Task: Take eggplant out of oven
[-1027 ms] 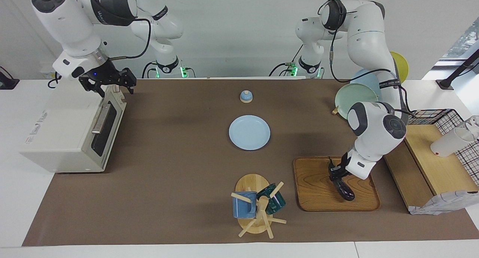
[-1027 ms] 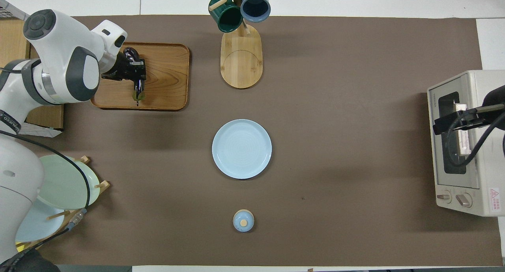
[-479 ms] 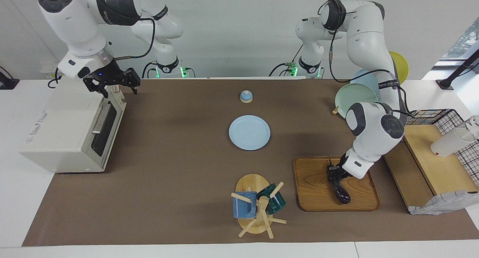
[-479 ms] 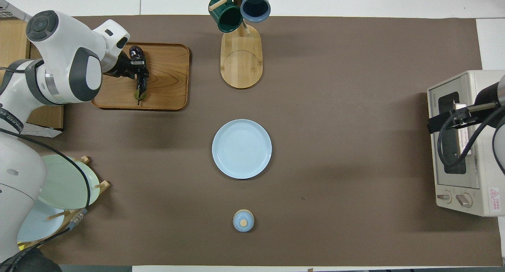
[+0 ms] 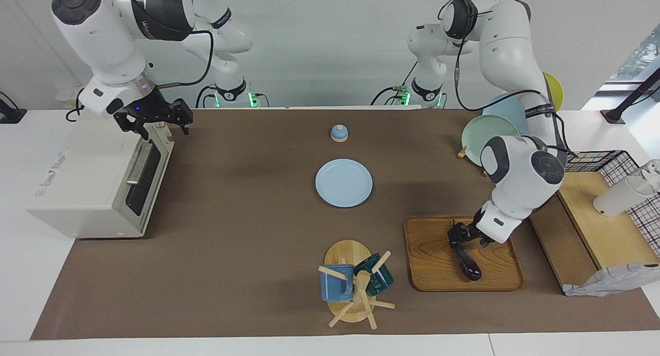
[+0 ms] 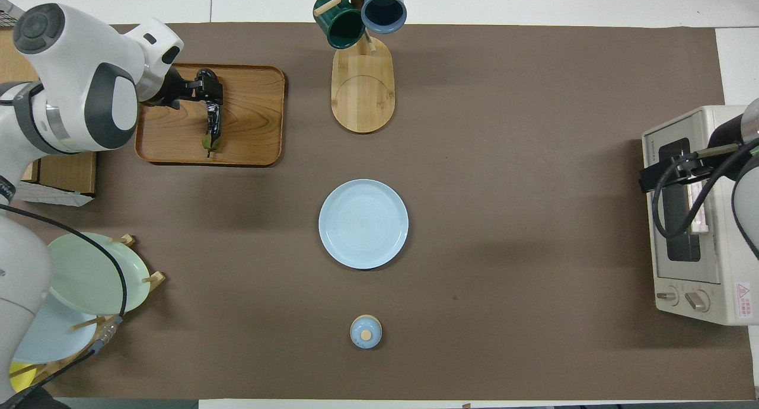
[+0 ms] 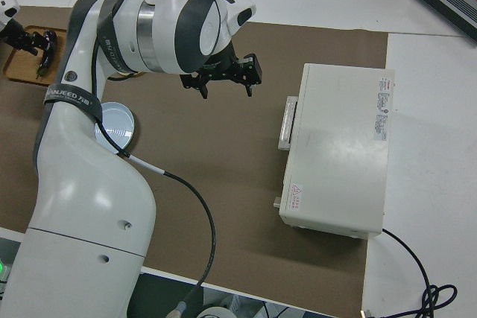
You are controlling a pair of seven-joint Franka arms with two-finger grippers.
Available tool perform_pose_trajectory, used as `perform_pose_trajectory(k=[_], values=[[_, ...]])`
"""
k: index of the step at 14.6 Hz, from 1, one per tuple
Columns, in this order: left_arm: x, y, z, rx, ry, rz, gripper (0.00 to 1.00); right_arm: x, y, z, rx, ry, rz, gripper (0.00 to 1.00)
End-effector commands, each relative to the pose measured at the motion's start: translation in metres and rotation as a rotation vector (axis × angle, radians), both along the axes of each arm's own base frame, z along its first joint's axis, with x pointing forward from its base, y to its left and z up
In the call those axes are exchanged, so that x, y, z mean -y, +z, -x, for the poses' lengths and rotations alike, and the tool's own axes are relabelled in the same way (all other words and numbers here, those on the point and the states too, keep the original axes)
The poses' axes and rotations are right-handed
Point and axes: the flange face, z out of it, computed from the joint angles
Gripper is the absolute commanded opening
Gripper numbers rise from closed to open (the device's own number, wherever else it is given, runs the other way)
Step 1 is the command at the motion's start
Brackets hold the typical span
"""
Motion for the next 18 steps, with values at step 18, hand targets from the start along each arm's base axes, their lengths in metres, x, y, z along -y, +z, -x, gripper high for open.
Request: perform_pose_trajectory(k=[18], values=[[-0.046, 0.226, 0.191, -0.194, 0.011, -0.154, 1.0, 0.013, 0.016, 0.007, 0.006, -0.068, 0.008, 1.0]])
